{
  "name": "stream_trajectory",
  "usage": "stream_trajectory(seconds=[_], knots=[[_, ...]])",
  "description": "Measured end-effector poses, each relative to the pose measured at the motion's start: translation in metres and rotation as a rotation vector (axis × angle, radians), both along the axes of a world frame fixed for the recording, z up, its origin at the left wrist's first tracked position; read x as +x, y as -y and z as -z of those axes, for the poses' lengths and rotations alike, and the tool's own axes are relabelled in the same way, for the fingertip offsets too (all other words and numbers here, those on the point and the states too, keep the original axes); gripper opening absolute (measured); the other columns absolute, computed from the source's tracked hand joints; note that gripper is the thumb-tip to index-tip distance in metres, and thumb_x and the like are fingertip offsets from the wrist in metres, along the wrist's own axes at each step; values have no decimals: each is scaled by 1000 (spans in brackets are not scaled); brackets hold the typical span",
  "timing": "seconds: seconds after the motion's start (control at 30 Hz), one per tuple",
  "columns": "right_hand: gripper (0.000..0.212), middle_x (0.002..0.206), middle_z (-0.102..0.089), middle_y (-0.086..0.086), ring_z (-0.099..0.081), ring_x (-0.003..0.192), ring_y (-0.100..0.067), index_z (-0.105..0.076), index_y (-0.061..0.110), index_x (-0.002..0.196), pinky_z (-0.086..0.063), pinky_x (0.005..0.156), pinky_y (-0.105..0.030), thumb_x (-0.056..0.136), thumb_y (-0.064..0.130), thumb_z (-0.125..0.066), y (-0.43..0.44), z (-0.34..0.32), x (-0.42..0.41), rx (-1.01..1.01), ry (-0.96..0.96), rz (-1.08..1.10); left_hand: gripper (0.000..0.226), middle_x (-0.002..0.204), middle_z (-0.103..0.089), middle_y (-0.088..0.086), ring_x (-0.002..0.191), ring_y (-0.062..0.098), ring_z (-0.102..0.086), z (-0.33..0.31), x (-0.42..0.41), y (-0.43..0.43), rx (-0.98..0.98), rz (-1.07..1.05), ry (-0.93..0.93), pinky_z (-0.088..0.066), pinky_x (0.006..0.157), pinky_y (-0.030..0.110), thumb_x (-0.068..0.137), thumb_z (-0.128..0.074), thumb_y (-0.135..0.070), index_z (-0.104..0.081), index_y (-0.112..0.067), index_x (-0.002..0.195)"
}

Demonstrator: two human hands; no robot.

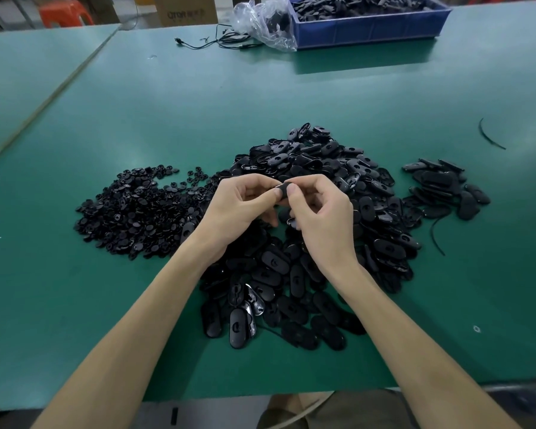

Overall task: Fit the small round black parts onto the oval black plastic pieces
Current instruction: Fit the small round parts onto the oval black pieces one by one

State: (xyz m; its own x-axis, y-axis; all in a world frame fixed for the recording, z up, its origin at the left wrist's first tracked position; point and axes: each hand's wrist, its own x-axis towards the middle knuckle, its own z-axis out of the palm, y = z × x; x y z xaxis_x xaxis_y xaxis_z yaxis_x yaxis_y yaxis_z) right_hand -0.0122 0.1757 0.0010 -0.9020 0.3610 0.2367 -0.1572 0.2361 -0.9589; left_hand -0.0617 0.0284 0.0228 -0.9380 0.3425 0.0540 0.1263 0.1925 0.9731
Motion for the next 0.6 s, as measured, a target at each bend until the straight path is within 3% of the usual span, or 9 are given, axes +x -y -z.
stream_trajectory(seconds=[0.1, 0.2, 0.3, 0.37, 0.47, 0.53, 0.6], knots=[[14, 103, -72, 1, -71, 88, -18, -70, 21, 115, -61, 80, -45, 104, 19, -62, 2, 2, -2, 27, 7, -13, 10, 80, -75, 3, 65, 15, -67, -7, 0, -2, 20, -66, -72, -57, 69, 30, 97, -69, -5, -74, -3, 105], [20, 105, -68, -2, -68, 89, -14, -66, 18, 124, -57, 81, -31, 104, 19, -63, 3, 2, -4, 59, 14, -48, 6, 85, -75, 5, 71, 11, -68, -25, -6, -16, 6, -126, -170, -56, 71, 27, 96, -73, -13, -75, -15, 101], [6, 97, -65, -4, -59, 76, -2, -64, 17, 108, -45, 71, -12, 103, 14, -65, 4, 0, -2, 135, -6, -112, 3, 90, -75, 3, 76, 11, -68, -47, -10, -43, -78, -57, -263, -57, 77, 30, 95, -75, -17, -76, -19, 97], [22, 84, -59, 0, -55, 67, 2, -57, 24, 90, -41, 62, -7, 98, 6, -65, 3, 2, -3, 183, 14, -144, 3, 82, -76, 1, 66, 8, -66, -59, -11, -71, -135, 69, -279, -58, 75, 30, 94, -76, -18, -77, -17, 96], [26, 82, -57, 9, -59, 76, 3, -59, 29, 89, -47, 67, -9, 90, 3, -61, -1, 6, -2, 255, 65, -250, 9, 77, -74, -5, 62, 5, -66, -67, -11, -118, -215, 176, -317, -57, 68, 23, 92, -78, -21, -78, -13, 97], [24, 94, -64, 3, -63, 90, -10, -66, 12, 112, -55, 85, -27, 92, -1, -62, -2, 15, -1, 304, 65, -305, 11, 80, -74, -4, 66, 8, -69, -65, -10, -148, -262, 226, -335, -57, 69, 22, 92, -77, -18, -78, -9, 99], [30, 101, -59, 12, -60, 93, -7, -64, 14, 124, -52, 90, -25, 97, 3, -65, 0, 18, -1, 357, 32, -285, 10, 78, -70, -5, 65, 8, -67, -57, -9, -173, -312, 289, -339, -55, 66, 16, 94, -75, -12, -77, -5, 101]])
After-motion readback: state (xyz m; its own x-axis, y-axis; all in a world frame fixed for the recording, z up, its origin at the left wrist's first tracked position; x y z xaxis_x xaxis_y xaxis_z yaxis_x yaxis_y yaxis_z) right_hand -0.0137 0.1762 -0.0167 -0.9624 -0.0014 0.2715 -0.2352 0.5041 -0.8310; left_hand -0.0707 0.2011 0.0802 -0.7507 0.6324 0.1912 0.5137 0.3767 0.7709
